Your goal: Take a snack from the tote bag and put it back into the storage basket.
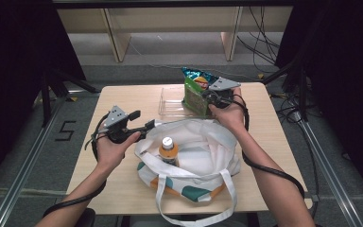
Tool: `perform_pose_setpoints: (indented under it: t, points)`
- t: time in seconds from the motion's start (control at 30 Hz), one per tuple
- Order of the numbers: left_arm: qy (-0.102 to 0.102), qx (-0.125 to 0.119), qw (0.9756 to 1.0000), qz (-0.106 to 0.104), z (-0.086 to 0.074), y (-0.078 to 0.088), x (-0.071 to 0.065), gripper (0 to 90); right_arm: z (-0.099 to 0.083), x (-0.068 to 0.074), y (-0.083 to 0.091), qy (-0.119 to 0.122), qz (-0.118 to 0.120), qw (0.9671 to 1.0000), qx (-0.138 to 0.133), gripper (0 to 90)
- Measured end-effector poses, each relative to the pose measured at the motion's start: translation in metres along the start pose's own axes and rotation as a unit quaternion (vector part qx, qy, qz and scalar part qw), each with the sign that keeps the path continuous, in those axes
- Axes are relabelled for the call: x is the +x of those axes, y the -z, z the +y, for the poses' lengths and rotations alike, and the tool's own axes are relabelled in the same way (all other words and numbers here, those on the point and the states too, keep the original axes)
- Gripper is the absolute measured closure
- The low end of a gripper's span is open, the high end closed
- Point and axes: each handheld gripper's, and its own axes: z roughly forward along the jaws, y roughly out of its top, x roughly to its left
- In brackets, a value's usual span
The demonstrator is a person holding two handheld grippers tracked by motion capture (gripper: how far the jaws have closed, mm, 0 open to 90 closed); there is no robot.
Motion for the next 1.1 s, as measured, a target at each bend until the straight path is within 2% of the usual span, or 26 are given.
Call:
perform_pose_setpoints:
  t: [0.17,0.27,0.47,0.5,0.67,0.77,0.8,0.87,0.93,1.1]
  points:
    - [-0.001,0.001,1.0000,-0.001,-0.0001,-0.0003,-0.0002,29.0,-0.0007,0.0001,-0.0007,0.005,0.002,1.0000,0.001,90.0]
    - [-0.001,0.001,1.0000,-0.001,0.0001,-0.0003,-0.0002,29.0,-0.0017,0.0011,-0.0006,-0.002,0.003,1.0000,0.004,90.0]
    - [-0.002,0.001,1.0000,-0.001,0.0000,-0.0002,-0.0001,29.0,-0.0031,0.0005,-0.0021,0.008,0.003,1.0000,0.003,90.0]
    - [0.000,0.000,1.0000,-0.001,0.0000,-0.0001,-0.0003,29.0,-0.0031,0.0011,-0.0020,0.001,0.003,1.0000,0.005,90.0]
    - [-0.001,0.000,1.0000,-0.001,0.0000,-0.0004,-0.0003,29.1,-0.0035,0.0010,-0.0018,-0.003,0.002,1.0000,0.007,90.0]
    - [-0.003,0.001,1.0000,-0.001,0.0000,-0.0005,-0.0005,29.0,-0.0041,0.0009,-0.0018,0.000,0.008,0.9999,0.014,90.0]
    - [-0.003,0.001,1.0000,-0.001,0.0000,-0.0005,-0.0005,29.0,-0.0050,0.0018,-0.0029,-0.003,0.001,1.0000,0.008,90.0]
    - [-0.003,0.001,1.0000,-0.001,0.0001,-0.0004,-0.0004,29.0,-0.0059,0.0015,-0.0038,0.001,0.001,1.0000,0.007,90.0]
    - [-0.002,0.001,1.0000,-0.001,0.0000,-0.0003,-0.0004,29.1,-0.0067,0.0024,-0.0039,-0.006,0.002,0.9999,0.012,90.0]
    - [-0.001,0.000,1.0000,-0.001,0.0001,-0.0005,-0.0003,29.0,-0.0073,0.0025,-0.0050,-0.004,0.004,0.9999,0.011,90.0]
